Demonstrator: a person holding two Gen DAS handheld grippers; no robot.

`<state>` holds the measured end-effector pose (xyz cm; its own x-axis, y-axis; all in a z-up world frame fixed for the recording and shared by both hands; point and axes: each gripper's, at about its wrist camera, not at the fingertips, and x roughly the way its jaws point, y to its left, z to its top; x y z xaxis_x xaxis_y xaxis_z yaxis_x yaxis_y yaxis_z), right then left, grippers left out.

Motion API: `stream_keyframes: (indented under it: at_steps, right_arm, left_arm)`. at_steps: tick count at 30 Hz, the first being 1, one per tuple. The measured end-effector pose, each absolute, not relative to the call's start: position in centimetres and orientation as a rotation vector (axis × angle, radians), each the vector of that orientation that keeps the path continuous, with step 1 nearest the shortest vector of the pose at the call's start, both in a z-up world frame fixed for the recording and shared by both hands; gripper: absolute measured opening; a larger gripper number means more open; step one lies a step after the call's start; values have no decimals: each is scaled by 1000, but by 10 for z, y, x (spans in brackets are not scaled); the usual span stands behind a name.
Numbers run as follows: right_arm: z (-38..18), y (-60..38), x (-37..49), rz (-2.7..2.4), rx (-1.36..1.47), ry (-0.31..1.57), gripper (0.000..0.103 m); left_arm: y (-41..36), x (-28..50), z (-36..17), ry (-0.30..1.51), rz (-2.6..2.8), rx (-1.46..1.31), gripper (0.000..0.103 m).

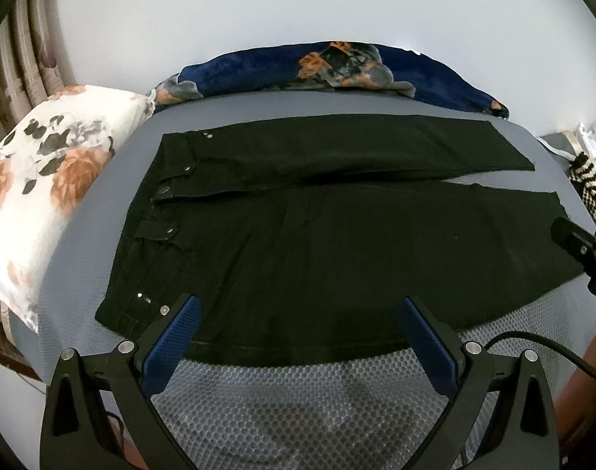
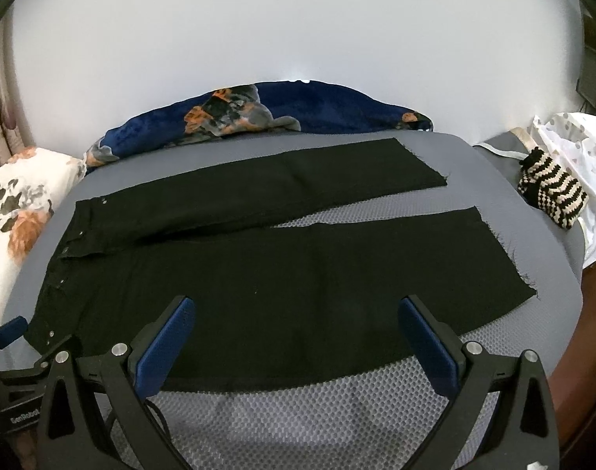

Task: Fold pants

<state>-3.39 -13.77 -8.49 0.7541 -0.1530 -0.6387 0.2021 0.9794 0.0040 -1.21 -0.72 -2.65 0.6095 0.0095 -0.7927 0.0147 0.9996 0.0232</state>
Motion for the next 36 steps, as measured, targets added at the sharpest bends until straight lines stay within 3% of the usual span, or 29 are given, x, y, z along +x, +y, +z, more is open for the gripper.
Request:
stream_keyframes:
  at_steps: [36]
  right_arm:
    - [-87,-152,-22,-224,59,670,103]
  left_arm:
    - [-5,5,-34,929,10,13,100]
